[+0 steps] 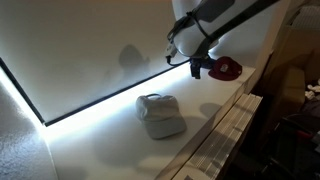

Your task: Move the light grey cap to the left side of the windowsill

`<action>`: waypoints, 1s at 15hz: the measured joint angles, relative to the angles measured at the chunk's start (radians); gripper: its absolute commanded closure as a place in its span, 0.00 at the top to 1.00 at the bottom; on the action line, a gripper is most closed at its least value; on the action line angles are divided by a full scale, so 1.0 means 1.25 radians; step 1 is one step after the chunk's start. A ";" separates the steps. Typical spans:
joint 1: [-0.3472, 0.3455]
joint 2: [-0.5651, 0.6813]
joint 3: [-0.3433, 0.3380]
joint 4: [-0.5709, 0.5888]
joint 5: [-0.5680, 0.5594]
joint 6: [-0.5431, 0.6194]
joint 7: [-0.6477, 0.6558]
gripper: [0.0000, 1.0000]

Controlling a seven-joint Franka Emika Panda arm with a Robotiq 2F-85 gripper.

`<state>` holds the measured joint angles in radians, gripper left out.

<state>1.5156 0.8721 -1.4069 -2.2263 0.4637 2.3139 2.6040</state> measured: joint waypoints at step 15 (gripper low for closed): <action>-0.221 -0.071 -0.001 0.036 -0.088 -0.071 -0.013 1.00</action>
<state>1.2394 0.7838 -1.4076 -2.1811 0.3535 2.2246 2.5882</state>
